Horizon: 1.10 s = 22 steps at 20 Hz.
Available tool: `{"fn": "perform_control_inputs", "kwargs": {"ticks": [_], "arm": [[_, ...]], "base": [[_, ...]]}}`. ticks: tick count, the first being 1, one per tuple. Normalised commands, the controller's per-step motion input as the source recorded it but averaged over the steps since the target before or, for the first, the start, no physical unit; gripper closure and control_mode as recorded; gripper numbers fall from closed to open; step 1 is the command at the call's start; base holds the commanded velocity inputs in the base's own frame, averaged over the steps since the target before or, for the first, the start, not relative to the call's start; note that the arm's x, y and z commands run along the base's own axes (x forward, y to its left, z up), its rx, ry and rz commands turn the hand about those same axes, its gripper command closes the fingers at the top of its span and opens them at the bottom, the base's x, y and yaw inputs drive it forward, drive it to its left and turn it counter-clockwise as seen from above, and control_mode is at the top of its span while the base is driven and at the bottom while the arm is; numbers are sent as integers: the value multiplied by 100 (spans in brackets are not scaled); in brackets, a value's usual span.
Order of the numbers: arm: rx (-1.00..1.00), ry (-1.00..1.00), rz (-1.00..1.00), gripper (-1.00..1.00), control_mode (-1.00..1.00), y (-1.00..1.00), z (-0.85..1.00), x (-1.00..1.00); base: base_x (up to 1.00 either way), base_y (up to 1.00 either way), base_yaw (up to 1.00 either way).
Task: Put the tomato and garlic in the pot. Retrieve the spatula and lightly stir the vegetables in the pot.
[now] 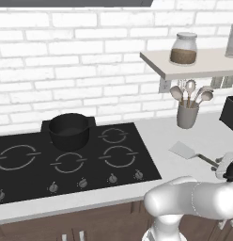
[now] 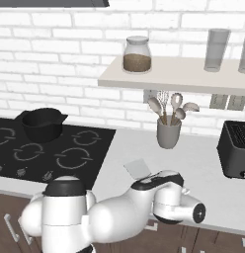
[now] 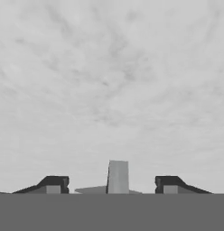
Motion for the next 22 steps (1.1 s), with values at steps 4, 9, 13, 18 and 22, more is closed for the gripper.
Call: {"fn": "perform_control_inputs", "kwargs": {"ticks": [4, 9, 13, 18, 22], "arm": [[1, 0, 0, 100, -100, 0, 0, 0], [0, 0, 0, 100, -100, 0, 0, -2], [0, 0, 0, 100, -100, 1, 10, -22], [-7, -7, 0, 100, -100, 31, 77, -56], [-21, -10, 0, 100, -100, 60, 100, -34]], "base": [[0, 0, 0], [0, 0, 0], [0, 0, 0], [0, 0, 0], [0, 0, 0]]}}
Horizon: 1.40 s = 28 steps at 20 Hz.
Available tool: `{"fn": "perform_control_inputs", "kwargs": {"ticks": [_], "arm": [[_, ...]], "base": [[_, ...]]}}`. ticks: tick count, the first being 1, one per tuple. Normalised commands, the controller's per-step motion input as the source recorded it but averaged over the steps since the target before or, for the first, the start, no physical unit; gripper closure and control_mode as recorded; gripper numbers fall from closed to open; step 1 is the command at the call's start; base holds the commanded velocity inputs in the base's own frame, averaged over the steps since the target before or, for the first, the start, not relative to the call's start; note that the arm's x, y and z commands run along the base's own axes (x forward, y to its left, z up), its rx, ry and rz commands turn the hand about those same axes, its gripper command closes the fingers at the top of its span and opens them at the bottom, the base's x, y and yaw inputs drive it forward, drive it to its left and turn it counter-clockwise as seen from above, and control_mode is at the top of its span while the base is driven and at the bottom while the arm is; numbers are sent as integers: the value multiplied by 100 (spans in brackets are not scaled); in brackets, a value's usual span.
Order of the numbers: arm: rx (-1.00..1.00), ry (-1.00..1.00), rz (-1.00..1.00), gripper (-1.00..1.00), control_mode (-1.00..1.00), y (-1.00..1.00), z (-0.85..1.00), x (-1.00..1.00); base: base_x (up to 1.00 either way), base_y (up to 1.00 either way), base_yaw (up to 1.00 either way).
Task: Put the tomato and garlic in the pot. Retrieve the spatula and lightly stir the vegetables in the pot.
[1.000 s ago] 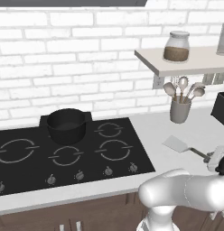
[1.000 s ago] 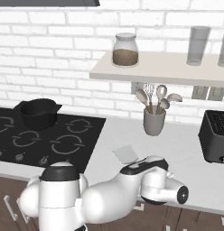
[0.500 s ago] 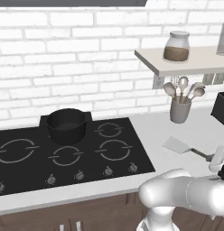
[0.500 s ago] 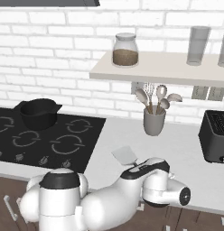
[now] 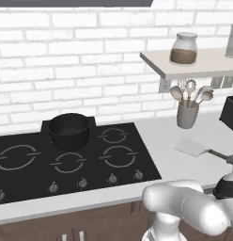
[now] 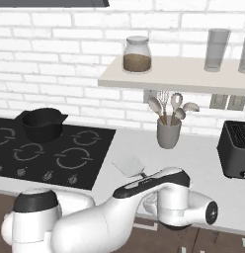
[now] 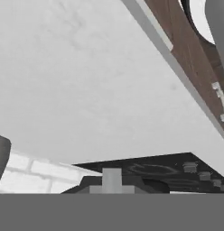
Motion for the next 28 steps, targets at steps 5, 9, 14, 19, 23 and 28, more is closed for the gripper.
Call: {"fn": "perform_control_inputs", "kwargs": {"ticks": [5, 9, 14, 19, 23, 28], "arm": [[-35, -5, 1, 100, -100, 75, 100, -11], [-47, -4, 7, 100, -100, 85, 100, -4], [-53, 0, 16, 100, -100, 92, 82, 0], [-56, 0, 23, 100, -100, 99, 61, 0], [-57, 0, 26, 100, -100, 88, 47, 3], [-54, 0, 26, 100, -100, 69, 56, 4]], "base": [[0, 0, 0], [0, 0, 0], [0, 0, 0], [0, 0, 0], [0, 0, 0], [0, 0, 0]]}}
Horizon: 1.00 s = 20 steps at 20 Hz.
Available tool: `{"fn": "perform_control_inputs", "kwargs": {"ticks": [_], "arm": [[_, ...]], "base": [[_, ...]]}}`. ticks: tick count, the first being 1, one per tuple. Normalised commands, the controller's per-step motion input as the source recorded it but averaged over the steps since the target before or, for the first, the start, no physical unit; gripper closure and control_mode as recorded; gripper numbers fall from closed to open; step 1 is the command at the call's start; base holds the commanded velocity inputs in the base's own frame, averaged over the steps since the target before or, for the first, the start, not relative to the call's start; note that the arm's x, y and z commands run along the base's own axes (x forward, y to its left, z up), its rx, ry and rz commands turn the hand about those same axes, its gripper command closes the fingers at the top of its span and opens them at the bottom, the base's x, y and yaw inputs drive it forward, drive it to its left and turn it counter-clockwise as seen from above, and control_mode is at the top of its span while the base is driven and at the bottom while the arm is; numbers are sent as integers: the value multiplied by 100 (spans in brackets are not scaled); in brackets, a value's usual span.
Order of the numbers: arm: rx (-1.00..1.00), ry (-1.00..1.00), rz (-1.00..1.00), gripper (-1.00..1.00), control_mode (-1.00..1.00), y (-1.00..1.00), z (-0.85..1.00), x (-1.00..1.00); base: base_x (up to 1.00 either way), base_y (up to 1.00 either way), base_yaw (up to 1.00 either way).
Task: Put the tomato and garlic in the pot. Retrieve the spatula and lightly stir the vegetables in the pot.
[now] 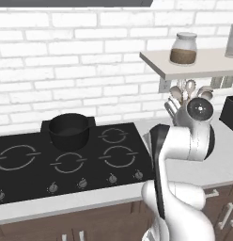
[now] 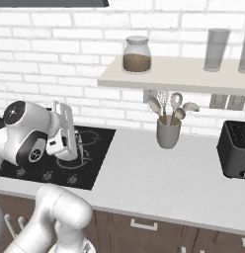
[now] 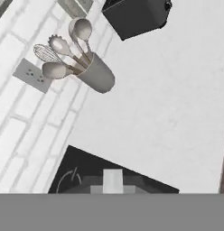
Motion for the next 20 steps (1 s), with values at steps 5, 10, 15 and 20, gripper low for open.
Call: {"fn": "perform_control_inputs", "kwargs": {"ticks": [5, 10, 15, 20], "arm": [[-47, 8, 21, 100, -100, 33, 72, 0], [-35, 24, 25, 100, -100, 11, 66, 0], [-18, 26, 43, 100, -100, 12, 20, 0], [-3, 6, 55, 100, -100, 0, -1, 0]], "base": [[0, 0, 0], [0, 0, 0], [0, 0, 0], [0, 0, 0]]}}
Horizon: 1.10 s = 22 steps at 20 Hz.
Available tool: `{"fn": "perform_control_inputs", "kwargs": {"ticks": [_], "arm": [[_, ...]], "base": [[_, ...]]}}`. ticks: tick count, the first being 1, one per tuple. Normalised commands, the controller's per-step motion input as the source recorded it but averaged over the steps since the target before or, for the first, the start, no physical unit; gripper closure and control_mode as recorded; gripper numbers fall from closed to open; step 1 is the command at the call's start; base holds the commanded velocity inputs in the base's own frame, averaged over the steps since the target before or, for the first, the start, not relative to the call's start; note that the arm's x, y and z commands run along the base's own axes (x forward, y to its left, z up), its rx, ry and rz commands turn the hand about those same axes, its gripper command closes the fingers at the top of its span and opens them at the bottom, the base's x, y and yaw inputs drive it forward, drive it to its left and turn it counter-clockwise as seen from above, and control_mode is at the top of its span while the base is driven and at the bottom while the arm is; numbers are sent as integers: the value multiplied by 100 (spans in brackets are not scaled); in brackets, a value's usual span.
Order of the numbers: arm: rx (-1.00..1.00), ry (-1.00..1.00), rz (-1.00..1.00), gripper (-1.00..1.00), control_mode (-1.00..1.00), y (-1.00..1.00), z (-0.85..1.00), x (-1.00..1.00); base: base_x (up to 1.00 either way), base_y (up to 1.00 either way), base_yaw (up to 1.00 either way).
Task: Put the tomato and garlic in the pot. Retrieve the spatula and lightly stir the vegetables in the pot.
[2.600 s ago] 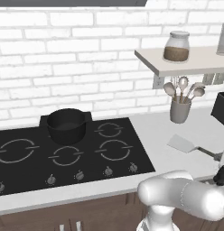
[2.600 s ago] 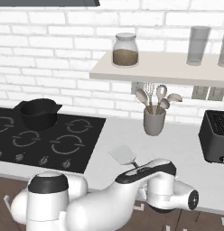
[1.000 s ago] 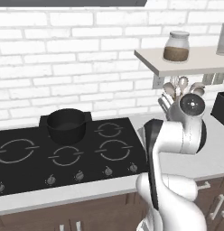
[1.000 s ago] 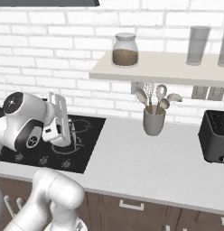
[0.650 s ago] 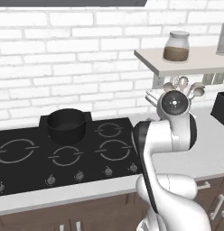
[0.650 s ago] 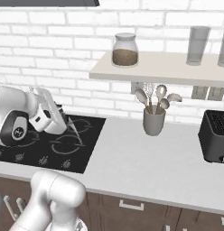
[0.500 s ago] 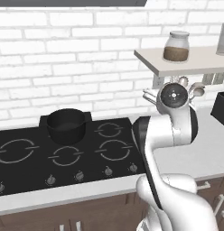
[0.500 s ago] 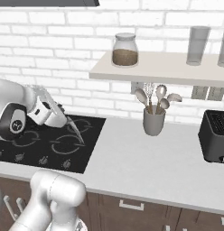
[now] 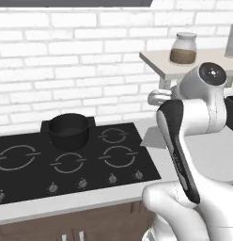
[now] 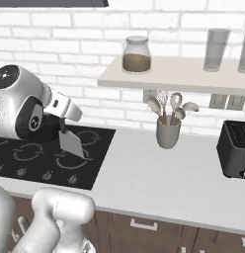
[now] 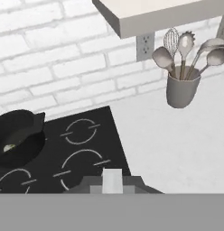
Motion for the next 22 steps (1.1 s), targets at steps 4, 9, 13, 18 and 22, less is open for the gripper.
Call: {"fn": "perform_control_inputs", "kwargs": {"ticks": [4, 9, 13, 18, 22], "arm": [[-2, 2, 27, 100, -100, 0, -8, 0], [0, 0, 4, 100, 100, 8, 0, 0], [0, 0, 0, 100, 100, 0, 0, 0], [0, 0, 0, 100, 100, 0, 0, 0], [0, 0, 0, 100, 100, 0, 0, 0]], "base": [[0, 0, 0], [-2, 31, 3], [-6, 93, 5], [0, 100, 2], [21, 37, 0]]}}
